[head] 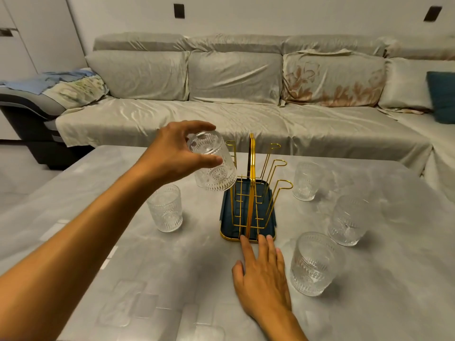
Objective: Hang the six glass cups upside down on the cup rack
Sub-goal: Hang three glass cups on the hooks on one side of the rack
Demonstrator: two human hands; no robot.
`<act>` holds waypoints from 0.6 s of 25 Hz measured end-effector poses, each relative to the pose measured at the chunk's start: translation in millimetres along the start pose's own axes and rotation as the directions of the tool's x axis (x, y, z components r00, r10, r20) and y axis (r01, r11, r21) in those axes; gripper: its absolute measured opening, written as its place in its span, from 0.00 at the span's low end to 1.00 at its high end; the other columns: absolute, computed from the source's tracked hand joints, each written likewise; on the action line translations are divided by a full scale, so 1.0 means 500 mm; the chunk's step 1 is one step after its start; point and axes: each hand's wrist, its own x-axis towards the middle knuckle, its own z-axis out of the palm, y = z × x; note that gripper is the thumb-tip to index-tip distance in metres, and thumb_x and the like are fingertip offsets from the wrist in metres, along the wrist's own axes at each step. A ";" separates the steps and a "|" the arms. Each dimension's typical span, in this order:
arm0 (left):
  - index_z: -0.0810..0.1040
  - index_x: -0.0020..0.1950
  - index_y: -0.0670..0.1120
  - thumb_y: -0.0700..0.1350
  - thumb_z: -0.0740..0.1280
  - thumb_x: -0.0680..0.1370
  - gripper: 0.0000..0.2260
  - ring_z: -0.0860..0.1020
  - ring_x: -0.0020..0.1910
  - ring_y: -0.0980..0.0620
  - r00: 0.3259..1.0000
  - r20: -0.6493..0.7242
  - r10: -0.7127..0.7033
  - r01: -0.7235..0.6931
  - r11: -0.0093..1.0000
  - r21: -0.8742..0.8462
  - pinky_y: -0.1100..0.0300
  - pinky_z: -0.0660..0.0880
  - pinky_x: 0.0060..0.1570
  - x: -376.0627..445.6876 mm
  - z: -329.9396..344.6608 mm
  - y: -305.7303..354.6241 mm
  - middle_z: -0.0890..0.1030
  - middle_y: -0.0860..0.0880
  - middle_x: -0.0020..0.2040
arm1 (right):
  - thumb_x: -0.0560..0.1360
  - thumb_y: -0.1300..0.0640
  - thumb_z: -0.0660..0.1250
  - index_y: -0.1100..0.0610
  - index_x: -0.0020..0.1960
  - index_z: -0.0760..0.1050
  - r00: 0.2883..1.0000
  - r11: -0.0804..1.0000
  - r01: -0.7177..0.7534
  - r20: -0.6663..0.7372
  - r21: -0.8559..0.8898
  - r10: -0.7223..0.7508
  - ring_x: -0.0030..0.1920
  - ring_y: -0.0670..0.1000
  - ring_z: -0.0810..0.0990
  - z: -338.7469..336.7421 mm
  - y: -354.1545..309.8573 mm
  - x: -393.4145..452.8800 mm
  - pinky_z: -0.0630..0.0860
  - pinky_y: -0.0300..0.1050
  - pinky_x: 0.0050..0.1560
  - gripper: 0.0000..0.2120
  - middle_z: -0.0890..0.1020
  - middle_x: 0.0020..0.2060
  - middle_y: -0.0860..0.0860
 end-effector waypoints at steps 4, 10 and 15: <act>0.75 0.65 0.53 0.53 0.79 0.64 0.31 0.75 0.58 0.56 0.998 0.067 0.004 -0.007 0.999 0.048 0.59 0.70 0.54 0.002 0.028 -0.004 0.79 0.51 0.64 | 0.76 0.43 0.42 0.45 0.77 0.44 1.000 1.000 0.003 -0.003 0.005 -0.003 0.75 0.55 0.37 0.001 0.001 0.003 0.37 0.53 0.73 0.29 0.48 0.78 0.56; 0.75 0.66 0.52 0.51 0.79 0.64 0.31 0.74 0.65 0.50 0.988 0.147 -0.057 0.037 0.990 0.133 0.56 0.69 0.57 0.000 0.065 -0.021 0.76 0.48 0.67 | 0.76 0.43 0.42 0.44 0.76 0.45 1.000 1.000 -0.002 -0.006 0.012 0.002 0.75 0.55 0.38 -0.001 -0.002 0.001 0.38 0.53 0.73 0.29 0.48 0.77 0.56; 0.75 0.67 0.51 0.49 0.79 0.64 0.32 0.73 0.65 0.49 0.979 0.169 -0.111 0.084 0.984 0.157 0.52 0.72 0.60 -0.007 0.090 -0.038 0.76 0.48 0.67 | 0.76 0.43 0.42 0.44 0.76 0.44 1.000 1.000 -0.009 0.004 -0.009 0.009 0.75 0.55 0.38 0.001 -0.002 0.003 0.38 0.53 0.73 0.29 0.48 0.77 0.56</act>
